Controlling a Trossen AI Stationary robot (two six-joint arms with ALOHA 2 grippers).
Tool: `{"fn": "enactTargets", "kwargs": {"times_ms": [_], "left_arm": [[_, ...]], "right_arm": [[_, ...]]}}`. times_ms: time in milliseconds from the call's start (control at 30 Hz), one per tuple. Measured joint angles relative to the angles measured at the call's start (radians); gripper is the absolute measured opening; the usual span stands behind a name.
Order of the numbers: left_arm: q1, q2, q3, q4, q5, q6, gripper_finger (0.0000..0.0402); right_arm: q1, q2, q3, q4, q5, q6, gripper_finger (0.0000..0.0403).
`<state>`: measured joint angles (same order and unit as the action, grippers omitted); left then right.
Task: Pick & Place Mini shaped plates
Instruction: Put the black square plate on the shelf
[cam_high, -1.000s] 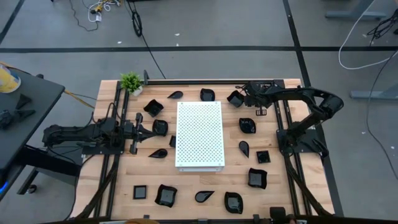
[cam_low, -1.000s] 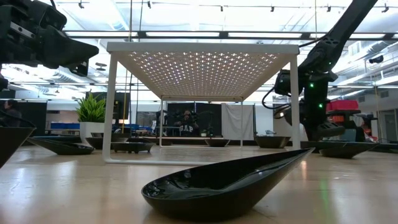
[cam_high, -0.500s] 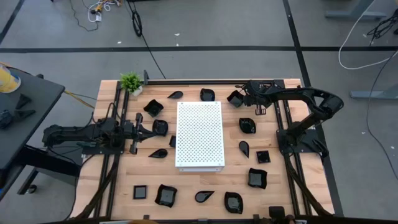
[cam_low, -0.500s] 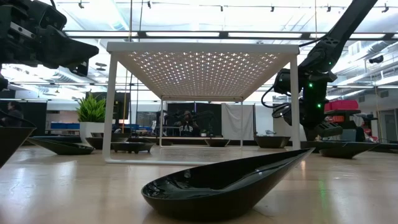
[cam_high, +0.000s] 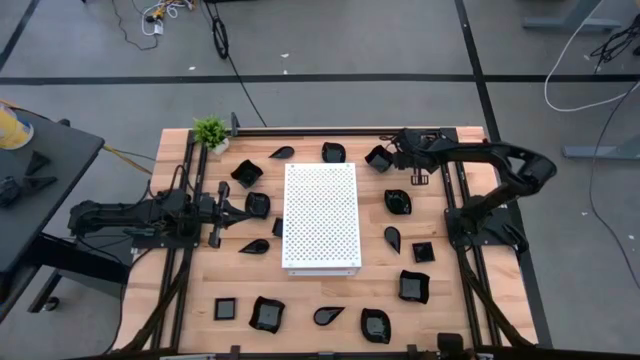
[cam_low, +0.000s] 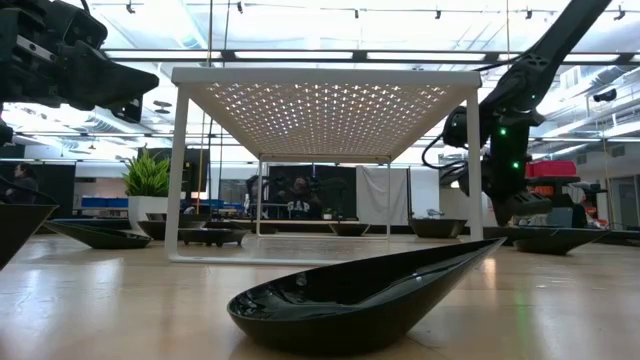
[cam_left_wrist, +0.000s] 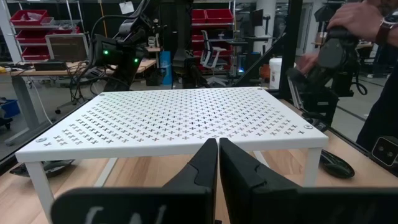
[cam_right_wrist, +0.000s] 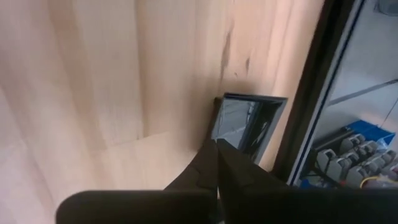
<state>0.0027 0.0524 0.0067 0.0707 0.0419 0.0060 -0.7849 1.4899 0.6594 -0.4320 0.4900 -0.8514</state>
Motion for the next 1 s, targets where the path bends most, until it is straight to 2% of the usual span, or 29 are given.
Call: {"fn": "enactTargets", "kwargs": {"times_ms": [267, 567, 800, 1000], "left_arm": [[0.000, 0.000, 0.000, 0.000, 0.000, 0.000, 0.0021], [0.000, 0.000, 0.000, 0.000, 0.000, 0.000, 0.0021], [0.000, 0.000, 0.000, 0.000, 0.000, 0.000, 0.0021], [0.000, 0.000, 0.000, 0.000, 0.000, 0.000, 0.0021]], "right_arm": [[-0.004, -0.075, 0.000, -0.039, -0.039, 0.079, 0.0011], [-0.034, -0.080, 0.046, -0.134, -0.144, 0.137, 0.0081], [-0.056, -0.056, 0.067, -0.132, -0.143, 0.136, 0.0140], [-0.056, -0.003, 0.067, -0.112, -0.137, 0.126, 0.0165]]}}
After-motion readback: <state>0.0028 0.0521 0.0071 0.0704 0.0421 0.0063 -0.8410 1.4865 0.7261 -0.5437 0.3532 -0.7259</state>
